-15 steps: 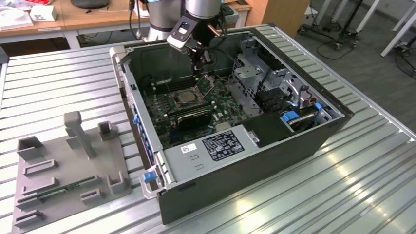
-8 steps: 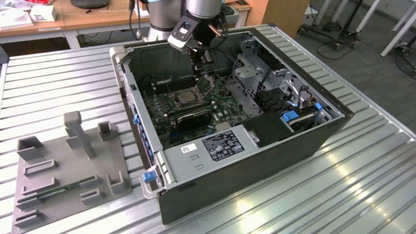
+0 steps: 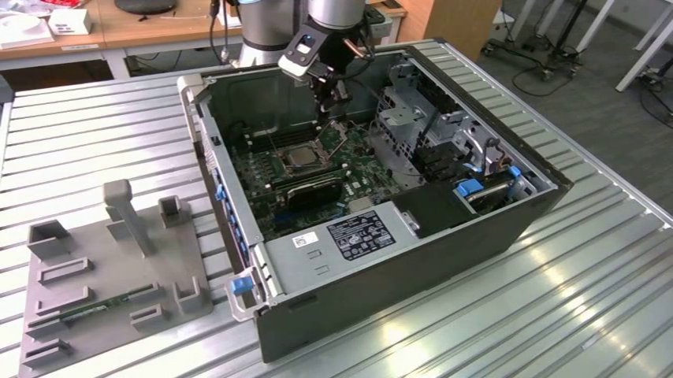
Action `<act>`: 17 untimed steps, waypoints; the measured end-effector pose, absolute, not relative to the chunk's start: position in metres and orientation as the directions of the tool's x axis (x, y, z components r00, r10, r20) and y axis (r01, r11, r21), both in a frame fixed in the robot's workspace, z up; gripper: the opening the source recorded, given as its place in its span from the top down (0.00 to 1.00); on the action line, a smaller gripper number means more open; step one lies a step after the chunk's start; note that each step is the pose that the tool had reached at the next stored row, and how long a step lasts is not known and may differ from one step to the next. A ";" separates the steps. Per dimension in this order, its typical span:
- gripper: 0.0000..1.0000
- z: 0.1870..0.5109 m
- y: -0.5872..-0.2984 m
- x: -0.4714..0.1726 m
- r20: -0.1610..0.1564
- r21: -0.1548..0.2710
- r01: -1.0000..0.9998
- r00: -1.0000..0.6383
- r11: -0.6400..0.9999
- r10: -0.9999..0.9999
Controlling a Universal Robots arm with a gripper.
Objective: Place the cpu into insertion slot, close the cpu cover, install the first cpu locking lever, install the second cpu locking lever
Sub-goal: 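Close the cpu cover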
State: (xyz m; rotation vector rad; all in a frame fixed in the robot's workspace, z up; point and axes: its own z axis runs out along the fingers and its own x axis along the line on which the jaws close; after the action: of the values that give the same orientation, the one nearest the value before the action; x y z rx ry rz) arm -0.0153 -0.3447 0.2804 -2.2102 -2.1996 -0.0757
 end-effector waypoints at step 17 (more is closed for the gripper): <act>0.89 0.280 -0.345 0.028 0.051 0.018 1.000 0.004 -0.005 0.999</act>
State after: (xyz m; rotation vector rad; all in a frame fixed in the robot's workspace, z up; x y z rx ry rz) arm 0.0278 -0.3447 0.2803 -2.2098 -2.1993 -0.0766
